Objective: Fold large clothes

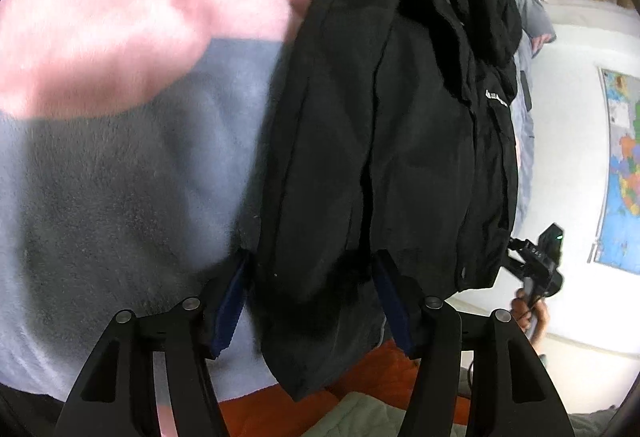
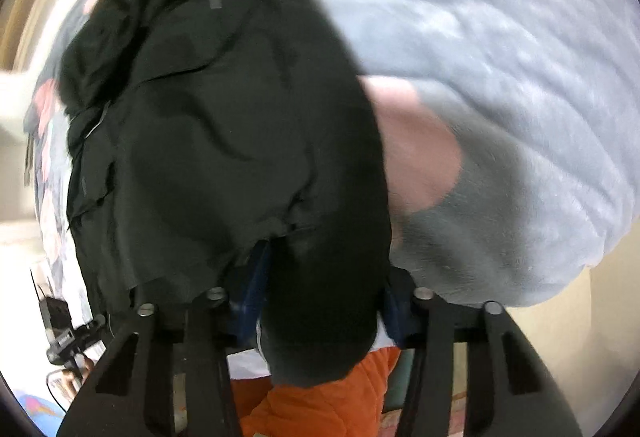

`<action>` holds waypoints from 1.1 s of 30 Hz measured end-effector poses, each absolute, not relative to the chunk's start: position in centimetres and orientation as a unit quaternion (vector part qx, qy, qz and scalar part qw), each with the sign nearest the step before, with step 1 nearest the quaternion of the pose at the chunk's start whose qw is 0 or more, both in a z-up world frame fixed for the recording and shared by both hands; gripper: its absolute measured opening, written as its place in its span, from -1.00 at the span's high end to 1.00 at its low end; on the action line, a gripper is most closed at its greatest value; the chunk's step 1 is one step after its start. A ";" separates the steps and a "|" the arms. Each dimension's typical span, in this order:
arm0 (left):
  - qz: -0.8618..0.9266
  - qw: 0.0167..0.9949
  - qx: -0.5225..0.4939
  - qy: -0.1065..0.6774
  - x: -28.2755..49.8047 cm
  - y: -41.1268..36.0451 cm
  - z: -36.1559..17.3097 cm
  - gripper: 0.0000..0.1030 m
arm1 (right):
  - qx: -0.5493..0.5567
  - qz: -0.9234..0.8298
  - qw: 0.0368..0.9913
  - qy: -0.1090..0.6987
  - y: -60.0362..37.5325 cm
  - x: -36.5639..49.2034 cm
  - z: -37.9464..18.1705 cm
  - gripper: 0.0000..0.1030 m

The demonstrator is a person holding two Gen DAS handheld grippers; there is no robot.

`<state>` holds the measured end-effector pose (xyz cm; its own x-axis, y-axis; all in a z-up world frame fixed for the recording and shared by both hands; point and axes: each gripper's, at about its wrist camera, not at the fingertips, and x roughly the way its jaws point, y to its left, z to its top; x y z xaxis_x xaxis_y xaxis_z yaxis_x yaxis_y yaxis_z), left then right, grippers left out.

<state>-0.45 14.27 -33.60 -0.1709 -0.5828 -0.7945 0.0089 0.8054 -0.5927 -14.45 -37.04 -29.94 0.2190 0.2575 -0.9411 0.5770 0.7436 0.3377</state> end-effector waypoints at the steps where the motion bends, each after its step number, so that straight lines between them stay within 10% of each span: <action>1: -0.245 0.613 -0.199 0.724 -0.5 14.0 -33.5 -0.22 | 0.333 -0.109 0.712 0.608 -36.7 -14.4 -29.1 0.22; 19: -0.237 0.609 -0.231 0.721 -1.7 13.4 -34.9 -0.23 | 0.418 -0.078 0.650 0.629 -38.9 -15.6 -33.3 -0.15; 24: -0.241 0.647 -0.232 0.685 -1.8 12.1 -32.3 0.78 | 0.385 -0.044 0.687 0.614 -38.0 -14.2 -29.4 0.47; 33: -0.278 0.707 -0.305 0.574 1.3 10.9 -23.4 0.78 | 0.367 -0.004 0.749 0.552 -41.7 -9.3 -20.2 0.64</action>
